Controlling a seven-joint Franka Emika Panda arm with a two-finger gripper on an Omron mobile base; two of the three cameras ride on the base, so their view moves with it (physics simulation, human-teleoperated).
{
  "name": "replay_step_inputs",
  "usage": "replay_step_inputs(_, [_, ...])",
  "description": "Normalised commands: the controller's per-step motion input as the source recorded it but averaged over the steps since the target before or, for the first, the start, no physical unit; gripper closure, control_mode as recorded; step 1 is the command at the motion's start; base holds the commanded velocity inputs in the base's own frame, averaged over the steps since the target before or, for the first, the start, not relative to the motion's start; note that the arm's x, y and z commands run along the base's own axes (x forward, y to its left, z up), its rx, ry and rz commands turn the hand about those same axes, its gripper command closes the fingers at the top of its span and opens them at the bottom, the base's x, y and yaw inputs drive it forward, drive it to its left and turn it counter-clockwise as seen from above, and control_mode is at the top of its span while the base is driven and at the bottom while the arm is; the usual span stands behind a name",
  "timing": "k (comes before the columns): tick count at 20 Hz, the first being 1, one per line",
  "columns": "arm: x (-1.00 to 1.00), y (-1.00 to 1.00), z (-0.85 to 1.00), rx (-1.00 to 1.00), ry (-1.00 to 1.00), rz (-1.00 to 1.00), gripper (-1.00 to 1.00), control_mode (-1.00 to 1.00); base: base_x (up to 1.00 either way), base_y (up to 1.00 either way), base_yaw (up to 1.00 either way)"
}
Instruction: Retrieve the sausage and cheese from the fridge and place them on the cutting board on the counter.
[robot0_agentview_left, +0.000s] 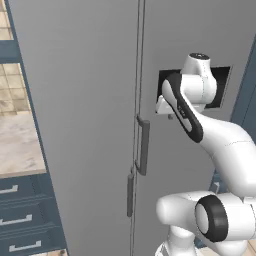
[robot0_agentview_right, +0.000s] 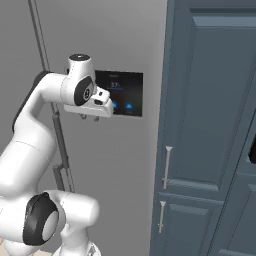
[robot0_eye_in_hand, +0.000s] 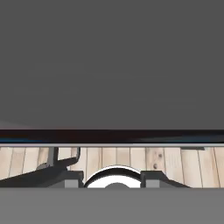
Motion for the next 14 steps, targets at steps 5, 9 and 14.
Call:
replay_step_inputs(5, [0.00,0.00,0.00,0.00,0.00,0.00,-1.00,1.00,-0.04,0.02,0.00])
replay_step_inputs(9, [0.00,0.00,0.00,0.00,0.00,0.00,-1.00,1.00,-0.54,0.24,0.02])
replay_step_inputs(14, [0.00,0.00,0.00,0.00,0.00,0.00,-1.00,1.00,-0.65,0.39,0.01])
